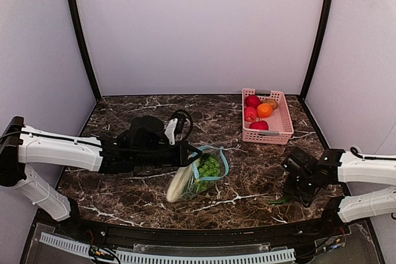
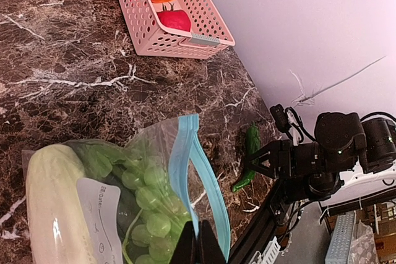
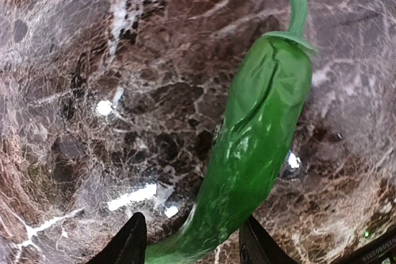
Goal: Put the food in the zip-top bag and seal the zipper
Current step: Pick up the fake vegetable from the center of the board.
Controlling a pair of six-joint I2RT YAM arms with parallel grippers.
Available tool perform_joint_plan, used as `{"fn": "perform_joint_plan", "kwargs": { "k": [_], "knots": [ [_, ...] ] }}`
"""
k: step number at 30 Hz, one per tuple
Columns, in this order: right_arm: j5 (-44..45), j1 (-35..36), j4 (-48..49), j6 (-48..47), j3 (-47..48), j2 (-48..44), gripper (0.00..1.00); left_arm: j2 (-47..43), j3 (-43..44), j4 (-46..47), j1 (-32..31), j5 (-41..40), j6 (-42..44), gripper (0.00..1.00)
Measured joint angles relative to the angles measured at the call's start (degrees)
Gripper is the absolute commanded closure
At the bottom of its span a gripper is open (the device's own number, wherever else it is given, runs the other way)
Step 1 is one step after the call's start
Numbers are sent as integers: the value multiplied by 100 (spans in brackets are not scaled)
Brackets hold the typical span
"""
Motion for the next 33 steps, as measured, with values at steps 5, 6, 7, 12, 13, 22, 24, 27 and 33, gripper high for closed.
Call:
{"fn": "perform_joint_plan", "kwargs": {
  "k": [5, 6, 7, 12, 13, 22, 24, 27, 33],
  "knots": [
    [35, -33, 205, -155, 0, 291, 65, -2, -175, 127, 0, 101, 2, 99],
    [39, -35, 229, -205, 0, 330, 67, -2, -195, 151, 0, 125, 0, 99],
    [44, -39, 267, -238, 0, 369, 69, -2, -216, 181, 0, 140, -2, 99],
    [28, -55, 452, -470, 0, 479, 77, -2, -295, 345, 0, 199, -50, 99],
    [22, -55, 485, -518, 0, 485, 78, -2, -317, 385, 0, 212, -68, 99],
    [-42, -55, 605, -1202, 11, 57, 93, -2, -411, 509, 0, 273, -116, 99],
    [-144, -55, 573, -1523, 105, -229, 93, -2, -415, 520, 0, 302, -111, 99],
    [-533, -55, 562, -2087, 487, -505, 93, -2, -426, 564, 0, 367, -87, 99],
    [-2271, -52, 625, -2988, 1449, -374, 95, 44, -431, 682, 11, 581, 70, 99]
  ]
}}
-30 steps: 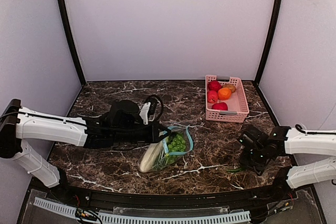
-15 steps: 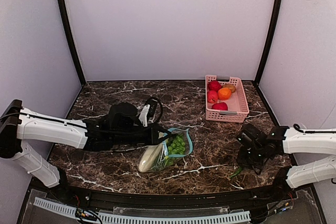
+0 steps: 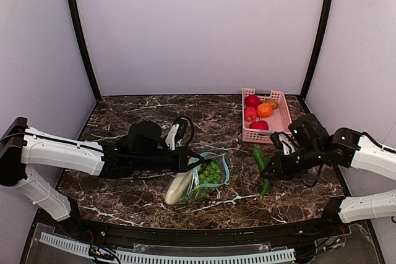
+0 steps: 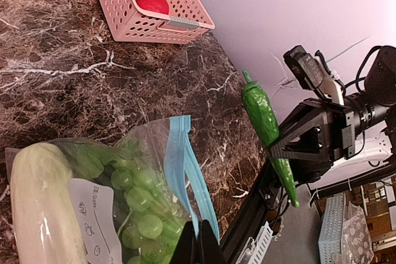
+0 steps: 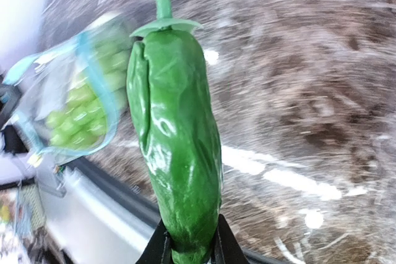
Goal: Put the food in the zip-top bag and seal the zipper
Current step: Pick up the fake vegetable from the center of the board, then place the fake vegetable in the zipper food storage bag.
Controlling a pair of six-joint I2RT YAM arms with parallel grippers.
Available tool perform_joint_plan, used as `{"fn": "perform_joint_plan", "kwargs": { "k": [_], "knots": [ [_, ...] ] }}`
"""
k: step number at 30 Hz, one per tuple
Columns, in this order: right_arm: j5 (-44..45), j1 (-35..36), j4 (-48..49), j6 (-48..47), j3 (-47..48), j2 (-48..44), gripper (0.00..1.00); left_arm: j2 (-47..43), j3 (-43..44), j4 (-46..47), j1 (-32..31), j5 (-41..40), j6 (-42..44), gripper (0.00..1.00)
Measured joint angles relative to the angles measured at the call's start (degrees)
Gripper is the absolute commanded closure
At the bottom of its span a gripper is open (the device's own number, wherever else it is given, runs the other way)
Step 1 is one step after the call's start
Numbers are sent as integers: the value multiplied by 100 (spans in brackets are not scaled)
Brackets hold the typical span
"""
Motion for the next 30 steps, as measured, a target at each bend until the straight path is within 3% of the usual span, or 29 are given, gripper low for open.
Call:
{"fn": "perform_joint_plan", "kwargs": {
  "k": [6, 13, 21, 30],
  "knots": [
    [-1672, 31, -11, -468, 597, 496, 95, 195, 0, 122, 0, 236, 142, 99],
    [-2887, 92, 85, -531, 1012, 1403, 96, 275, 0, 208, 0, 396, 205, 99],
    [-3373, 168, 101, -570, 1379, 2490, 96, 275, 0, 245, 0, 501, 238, 99],
    [-3185, 192, 691, -74, 1600, 3241, 97, 345, 0, 310, 22, 680, 304, 99]
  ]
}}
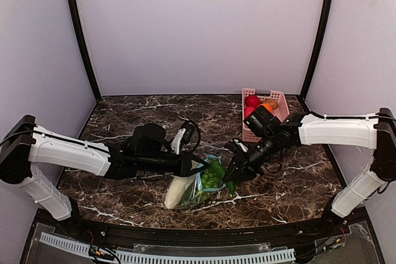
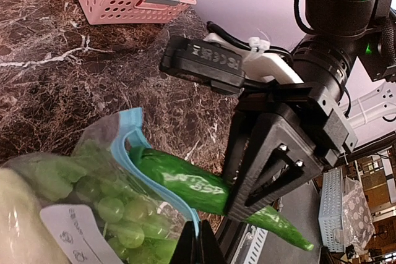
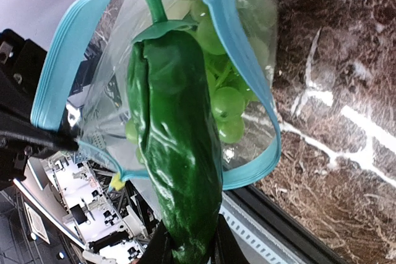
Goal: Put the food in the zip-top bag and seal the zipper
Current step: Place the fake vegetable in the zipper food storage bag.
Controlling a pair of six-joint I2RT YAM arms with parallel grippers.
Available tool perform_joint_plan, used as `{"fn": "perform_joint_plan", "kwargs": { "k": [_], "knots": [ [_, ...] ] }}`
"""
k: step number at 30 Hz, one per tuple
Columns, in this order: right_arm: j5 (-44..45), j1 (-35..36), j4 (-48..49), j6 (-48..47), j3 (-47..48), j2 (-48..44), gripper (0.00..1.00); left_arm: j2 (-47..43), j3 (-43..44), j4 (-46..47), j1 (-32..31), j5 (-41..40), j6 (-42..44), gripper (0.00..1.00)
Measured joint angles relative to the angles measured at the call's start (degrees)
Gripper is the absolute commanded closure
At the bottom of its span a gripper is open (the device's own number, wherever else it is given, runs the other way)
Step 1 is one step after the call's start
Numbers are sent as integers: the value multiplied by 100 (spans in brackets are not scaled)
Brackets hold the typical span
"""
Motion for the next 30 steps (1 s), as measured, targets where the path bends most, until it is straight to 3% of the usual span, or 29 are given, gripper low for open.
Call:
{"fn": "perform_joint_plan", "kwargs": {
  "k": [8, 16, 22, 24, 30],
  "knots": [
    [420, 125, 1115, 664, 24, 612, 97, 57, 0, -22, 11, 146, 144, 99],
    [444, 330, 1519, 717, 289, 1252, 98, 195, 0, -400, 13, 0, 409, 97],
    [573, 358, 1650, 748, 339, 1300, 98, 160, 0, -608, 9, -195, 651, 46],
    [590, 387, 1740, 754, 356, 1349, 98, 105, -2, -734, 0, -249, 693, 38],
    [682, 509, 1930, 776, 361, 1486, 99, -487, -55, -1316, -162, -605, 688, 29]
  ]
}}
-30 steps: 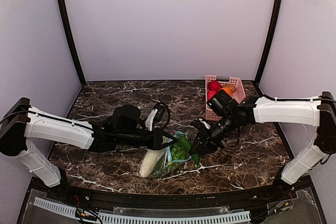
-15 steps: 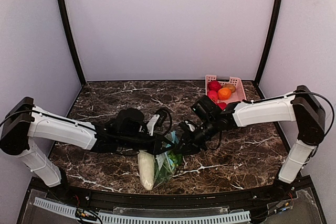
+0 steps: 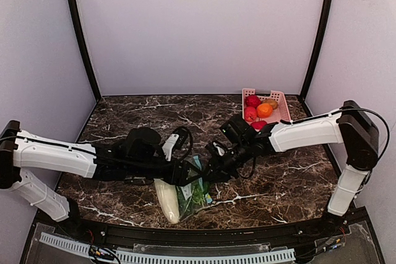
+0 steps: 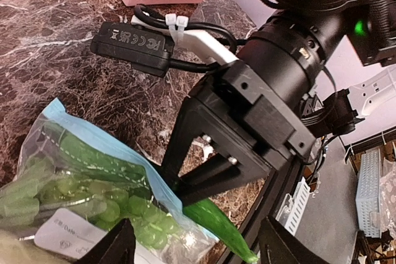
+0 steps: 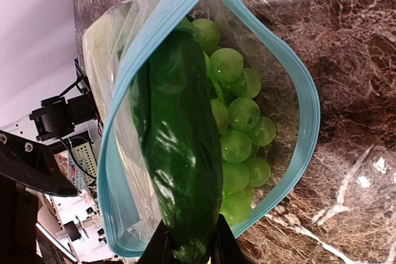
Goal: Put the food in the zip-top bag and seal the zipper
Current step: Place the fake vegetable in the zipper food storage bag.
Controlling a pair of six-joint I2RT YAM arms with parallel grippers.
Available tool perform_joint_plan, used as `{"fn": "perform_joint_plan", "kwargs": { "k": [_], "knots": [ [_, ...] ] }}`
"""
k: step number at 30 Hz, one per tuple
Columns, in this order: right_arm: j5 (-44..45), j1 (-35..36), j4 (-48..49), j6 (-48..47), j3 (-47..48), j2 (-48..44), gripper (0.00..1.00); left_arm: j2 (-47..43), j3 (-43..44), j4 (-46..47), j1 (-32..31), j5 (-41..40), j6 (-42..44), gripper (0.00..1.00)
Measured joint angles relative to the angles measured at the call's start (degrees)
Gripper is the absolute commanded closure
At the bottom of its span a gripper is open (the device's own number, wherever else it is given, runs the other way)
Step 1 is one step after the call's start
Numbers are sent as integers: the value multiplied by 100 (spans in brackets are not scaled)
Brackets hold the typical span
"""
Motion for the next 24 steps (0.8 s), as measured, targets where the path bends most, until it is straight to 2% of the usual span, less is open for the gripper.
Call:
{"fn": "perform_joint_plan", "kwargs": {
  "k": [4, 9, 14, 20, 24],
  "knots": [
    [22, 28, 131, -7, -2, 9, 99, -866, -378, -356, -87, -417, -450, 25],
    [11, 59, 308, -81, -81, 24, 100, -1832, -1285, -765, -35, -817, -1248, 24],
    [-15, 103, 369, -223, -146, 39, 100, -1945, -1858, -1163, 66, -944, -1808, 23],
    [-28, 177, 372, -319, -173, 39, 100, -1989, -2085, -1207, 177, -1064, -2164, 20],
    [-31, 232, 369, -365, -173, 39, 100, -1864, -2345, -730, 216, -1038, -2286, 31]
  ]
}}
